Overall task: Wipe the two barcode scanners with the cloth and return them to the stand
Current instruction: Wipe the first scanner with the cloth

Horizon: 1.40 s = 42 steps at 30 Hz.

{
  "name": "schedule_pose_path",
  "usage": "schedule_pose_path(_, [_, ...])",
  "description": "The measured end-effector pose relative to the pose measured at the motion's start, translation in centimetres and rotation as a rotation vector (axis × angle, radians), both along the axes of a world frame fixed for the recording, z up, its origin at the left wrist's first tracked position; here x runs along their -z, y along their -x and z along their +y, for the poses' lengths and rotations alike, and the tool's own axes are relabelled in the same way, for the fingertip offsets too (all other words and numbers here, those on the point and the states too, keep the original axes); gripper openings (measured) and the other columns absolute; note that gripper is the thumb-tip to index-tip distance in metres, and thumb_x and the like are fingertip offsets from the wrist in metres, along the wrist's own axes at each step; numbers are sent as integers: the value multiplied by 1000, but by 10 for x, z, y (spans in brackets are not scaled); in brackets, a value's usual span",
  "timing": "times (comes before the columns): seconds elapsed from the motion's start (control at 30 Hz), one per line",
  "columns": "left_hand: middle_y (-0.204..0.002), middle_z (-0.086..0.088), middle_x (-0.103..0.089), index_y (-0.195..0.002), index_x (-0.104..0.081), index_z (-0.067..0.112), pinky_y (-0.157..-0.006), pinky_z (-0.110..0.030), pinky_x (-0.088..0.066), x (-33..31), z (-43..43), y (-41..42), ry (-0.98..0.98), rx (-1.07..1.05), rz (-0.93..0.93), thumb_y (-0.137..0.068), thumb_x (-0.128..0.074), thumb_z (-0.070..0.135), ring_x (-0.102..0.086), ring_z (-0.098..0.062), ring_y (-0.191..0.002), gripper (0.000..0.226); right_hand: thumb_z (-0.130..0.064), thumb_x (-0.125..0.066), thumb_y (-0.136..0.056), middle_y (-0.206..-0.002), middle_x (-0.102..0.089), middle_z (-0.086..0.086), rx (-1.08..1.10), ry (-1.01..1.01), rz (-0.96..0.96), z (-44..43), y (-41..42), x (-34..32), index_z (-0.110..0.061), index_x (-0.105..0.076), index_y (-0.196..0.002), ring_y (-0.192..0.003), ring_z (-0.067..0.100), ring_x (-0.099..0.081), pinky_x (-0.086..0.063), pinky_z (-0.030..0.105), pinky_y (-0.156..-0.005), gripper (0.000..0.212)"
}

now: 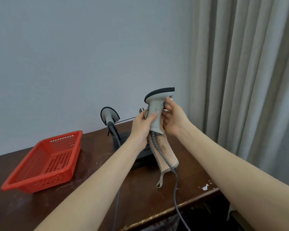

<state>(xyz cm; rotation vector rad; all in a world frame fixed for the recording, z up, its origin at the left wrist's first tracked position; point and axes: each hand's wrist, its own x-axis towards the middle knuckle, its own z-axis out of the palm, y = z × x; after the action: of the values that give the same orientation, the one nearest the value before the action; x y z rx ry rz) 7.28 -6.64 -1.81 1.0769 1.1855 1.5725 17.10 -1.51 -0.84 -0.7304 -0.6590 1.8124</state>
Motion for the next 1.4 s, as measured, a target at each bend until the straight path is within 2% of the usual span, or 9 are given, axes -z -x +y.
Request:
schedule_pose_path(0.27, [-85,-10,-69,-105,-64,4,-62,-25,-56,-3,-9,-6,93,162,-113,-93,-54,23,-67,-17,-69,24,-56,-71,-75,-116,-67,15,-76,-1,183,-3,-10,-5,-3,-63,-115,-104,28,-64,-51,42,-94,67])
schedule_pose_path(0.43, [-92,-7,-67,-96,-63,11,-76,-35,-50,4,-5,-4,-3,-107,351,-91,-54,39,-63,-20,-85,29,-57,-70,-75,-103,-68,10,-62,2,260,-3,-13,-4,-4,-63,-113,-93,24,-64,-51,40,-95,65])
schedule_pose_path(0.63, [-80,-2,-65,-79,-63,15,-77,-35,-47,-26,-5,-3,-160,-221,103,-95,-36,34,-61,-20,-82,37,-60,-67,-76,-106,-69,13,-116,-38,274,0,-14,2,-6,-62,-123,-102,29,-67,-53,45,-91,72])
schedule_pose_path(0.77, [-103,3,-68,-100,-73,12,-87,-16,-43,-29,-7,-21,-294,-134,714,-89,-51,10,-60,-8,-98,25,-54,-52,-90,-74,-71,2,-198,-109,482,-5,-7,3,-11,-70,-73,-70,18,-71,-59,30,-69,49])
schedule_pose_path(0.87, [-126,2,-57,-120,-63,15,-101,-18,-32,-9,-1,-12,-471,-158,1145,-86,-52,5,-50,-13,-117,37,-53,-54,-89,-69,-63,-2,-196,-146,493,-2,-7,3,-14,-62,-70,-68,12,-64,-53,25,-72,45])
schedule_pose_path(1.0, [-118,5,-63,-108,-70,17,-93,-17,-28,-4,-7,-13,-494,-123,1159,-85,-62,15,-48,-15,-108,24,-63,-57,-82,-63,-59,3,-236,-59,369,0,-15,6,-9,-59,-55,-68,17,-66,-59,30,-62,61])
schedule_pose_path(1.17, [-90,6,-69,-84,-75,18,-84,-18,-44,0,-16,-5,-477,69,1080,-79,-68,11,-58,-5,-88,12,-70,-62,-70,-89,-70,13,-282,20,188,0,-20,10,-2,-54,-121,-94,19,-71,-59,35,-74,85])
schedule_pose_path(1.3, [-91,5,-66,-89,-71,16,-81,-21,-46,-9,-7,-6,-574,-23,1112,-81,-66,9,-58,-5,-85,12,-65,-56,-81,-60,-63,5,-240,-66,262,-1,-18,9,-8,-66,-56,-60,14,-67,-57,24,-61,63])
schedule_pose_path(1.4, [-100,4,-64,-98,-69,15,-87,-18,-41,-18,1,-10,-556,-222,1024,-81,-67,13,-58,-10,-96,18,-58,-49,-90,-72,-63,3,-241,-130,347,-3,-11,4,-12,-63,-69,-68,17,-66,-56,27,-70,53])
